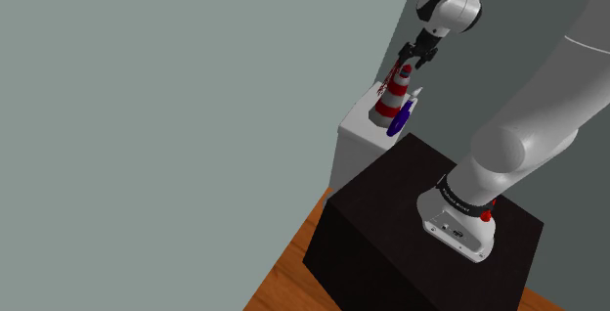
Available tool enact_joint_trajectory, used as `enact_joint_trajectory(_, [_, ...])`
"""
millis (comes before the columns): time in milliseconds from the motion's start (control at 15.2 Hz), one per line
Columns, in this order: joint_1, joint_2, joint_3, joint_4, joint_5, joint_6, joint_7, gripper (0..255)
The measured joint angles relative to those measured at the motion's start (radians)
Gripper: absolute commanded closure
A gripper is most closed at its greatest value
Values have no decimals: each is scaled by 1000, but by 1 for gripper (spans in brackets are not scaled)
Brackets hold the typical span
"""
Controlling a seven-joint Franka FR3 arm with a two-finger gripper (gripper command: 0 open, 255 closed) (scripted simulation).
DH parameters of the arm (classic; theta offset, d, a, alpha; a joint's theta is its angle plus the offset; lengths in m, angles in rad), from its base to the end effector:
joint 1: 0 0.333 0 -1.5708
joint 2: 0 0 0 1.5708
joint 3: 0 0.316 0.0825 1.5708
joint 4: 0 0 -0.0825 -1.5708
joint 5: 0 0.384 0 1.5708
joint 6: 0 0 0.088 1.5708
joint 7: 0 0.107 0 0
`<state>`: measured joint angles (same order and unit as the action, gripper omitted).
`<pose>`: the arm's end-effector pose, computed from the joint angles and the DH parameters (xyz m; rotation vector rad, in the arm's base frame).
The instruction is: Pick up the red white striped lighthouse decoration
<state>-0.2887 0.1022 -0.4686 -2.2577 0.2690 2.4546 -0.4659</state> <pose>0.3940 -0.3710 0.3322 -2.9921 0.7417 -0.2583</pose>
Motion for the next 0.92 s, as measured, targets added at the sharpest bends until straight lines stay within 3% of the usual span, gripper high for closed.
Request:
enact_joint_trajectory(264, [-5,45,11,-11,48,47,-36,0])
enact_joint_trajectory(330, [-6,46,11,-13,50,50,-39,255])
enact_joint_trajectory(924, [-7,45,11,-14,51,52,-42,255])
